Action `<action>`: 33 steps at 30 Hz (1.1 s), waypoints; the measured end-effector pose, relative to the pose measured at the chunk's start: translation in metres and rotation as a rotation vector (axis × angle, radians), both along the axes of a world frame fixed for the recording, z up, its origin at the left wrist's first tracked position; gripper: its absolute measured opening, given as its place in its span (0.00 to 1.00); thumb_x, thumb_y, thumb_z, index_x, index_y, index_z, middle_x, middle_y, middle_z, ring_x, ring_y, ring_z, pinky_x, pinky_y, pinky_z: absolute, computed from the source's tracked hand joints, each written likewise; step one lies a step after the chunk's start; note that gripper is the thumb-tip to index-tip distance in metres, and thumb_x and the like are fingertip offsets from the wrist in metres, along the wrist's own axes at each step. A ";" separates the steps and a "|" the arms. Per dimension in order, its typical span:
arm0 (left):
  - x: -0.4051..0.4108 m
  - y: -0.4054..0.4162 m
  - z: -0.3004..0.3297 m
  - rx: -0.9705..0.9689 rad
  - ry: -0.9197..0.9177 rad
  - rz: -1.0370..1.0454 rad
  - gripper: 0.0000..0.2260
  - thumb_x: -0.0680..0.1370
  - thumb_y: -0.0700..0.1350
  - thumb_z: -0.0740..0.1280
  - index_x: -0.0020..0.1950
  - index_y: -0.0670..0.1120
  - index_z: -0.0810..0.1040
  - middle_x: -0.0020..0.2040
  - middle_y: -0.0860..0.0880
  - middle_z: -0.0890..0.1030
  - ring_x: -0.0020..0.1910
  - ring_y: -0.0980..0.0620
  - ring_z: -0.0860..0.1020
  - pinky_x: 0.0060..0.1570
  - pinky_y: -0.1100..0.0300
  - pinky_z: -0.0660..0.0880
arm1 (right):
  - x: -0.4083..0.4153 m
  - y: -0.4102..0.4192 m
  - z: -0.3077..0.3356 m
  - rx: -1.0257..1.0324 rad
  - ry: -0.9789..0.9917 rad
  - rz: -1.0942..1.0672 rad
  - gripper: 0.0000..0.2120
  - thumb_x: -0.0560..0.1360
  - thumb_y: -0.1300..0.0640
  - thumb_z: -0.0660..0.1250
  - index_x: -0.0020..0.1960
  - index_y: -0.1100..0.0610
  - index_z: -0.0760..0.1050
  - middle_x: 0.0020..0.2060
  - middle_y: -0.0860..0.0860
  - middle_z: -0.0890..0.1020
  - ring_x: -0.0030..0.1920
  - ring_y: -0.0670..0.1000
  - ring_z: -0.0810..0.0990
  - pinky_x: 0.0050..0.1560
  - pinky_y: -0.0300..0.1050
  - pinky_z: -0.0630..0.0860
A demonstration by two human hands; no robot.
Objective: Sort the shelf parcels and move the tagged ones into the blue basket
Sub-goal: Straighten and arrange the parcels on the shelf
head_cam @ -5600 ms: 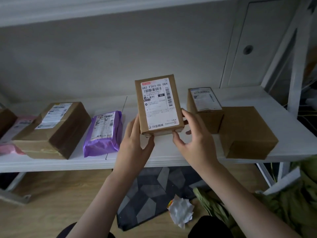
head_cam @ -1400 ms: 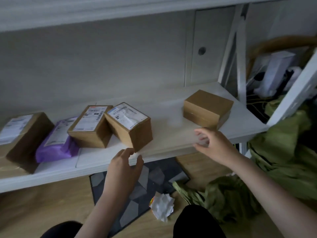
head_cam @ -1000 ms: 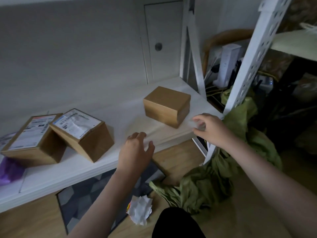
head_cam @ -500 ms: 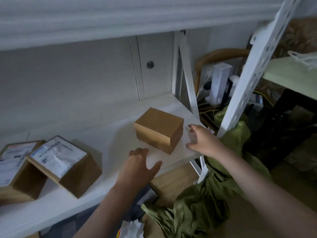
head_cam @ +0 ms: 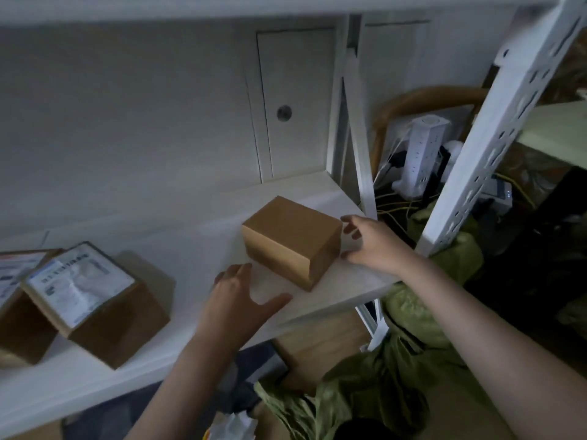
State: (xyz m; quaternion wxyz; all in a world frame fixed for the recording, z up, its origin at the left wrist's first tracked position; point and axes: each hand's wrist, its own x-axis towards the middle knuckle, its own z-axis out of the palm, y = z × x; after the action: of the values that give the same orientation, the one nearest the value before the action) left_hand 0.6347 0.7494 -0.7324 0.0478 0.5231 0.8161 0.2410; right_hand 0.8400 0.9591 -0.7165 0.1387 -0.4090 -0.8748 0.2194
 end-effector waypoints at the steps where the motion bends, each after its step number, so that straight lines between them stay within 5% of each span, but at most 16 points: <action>1: 0.001 0.000 -0.003 -0.011 0.012 0.016 0.39 0.67 0.69 0.71 0.68 0.44 0.74 0.64 0.47 0.77 0.61 0.46 0.75 0.58 0.56 0.70 | 0.002 0.003 -0.004 -0.008 0.012 0.018 0.39 0.69 0.52 0.78 0.76 0.53 0.66 0.59 0.46 0.78 0.56 0.48 0.78 0.58 0.49 0.78; 8: 0.024 -0.012 0.013 -0.124 0.013 0.040 0.40 0.67 0.71 0.70 0.71 0.47 0.72 0.68 0.50 0.75 0.65 0.49 0.72 0.63 0.57 0.68 | 0.011 -0.010 -0.005 -0.110 0.074 0.063 0.35 0.71 0.50 0.77 0.74 0.52 0.68 0.57 0.43 0.78 0.59 0.47 0.77 0.55 0.42 0.73; 16: 0.024 -0.014 0.010 -0.110 0.035 0.056 0.40 0.66 0.72 0.69 0.70 0.48 0.73 0.66 0.51 0.76 0.64 0.50 0.73 0.64 0.55 0.70 | 0.009 -0.035 -0.005 -0.077 0.148 0.213 0.16 0.73 0.52 0.75 0.59 0.46 0.76 0.50 0.39 0.78 0.52 0.41 0.76 0.44 0.28 0.67; 26: 0.028 -0.003 0.008 -0.050 0.029 0.044 0.23 0.74 0.60 0.70 0.64 0.50 0.76 0.59 0.51 0.80 0.57 0.51 0.76 0.55 0.59 0.72 | -0.003 -0.049 -0.018 -0.052 0.162 0.252 0.19 0.73 0.48 0.74 0.60 0.51 0.76 0.52 0.45 0.80 0.52 0.45 0.79 0.53 0.45 0.79; 33: 0.038 0.010 0.006 -0.093 0.061 0.055 0.21 0.76 0.61 0.67 0.61 0.48 0.77 0.55 0.49 0.79 0.56 0.49 0.74 0.52 0.56 0.73 | 0.002 -0.060 -0.011 0.055 0.231 0.203 0.16 0.75 0.49 0.71 0.60 0.51 0.74 0.52 0.46 0.75 0.51 0.46 0.75 0.46 0.36 0.71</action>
State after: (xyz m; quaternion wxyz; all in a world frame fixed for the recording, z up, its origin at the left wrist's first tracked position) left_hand 0.6729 0.7594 -0.7264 0.0405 0.5050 0.8415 0.1877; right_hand 0.8425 0.8993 -0.7272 0.2266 -0.2866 -0.8956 0.2537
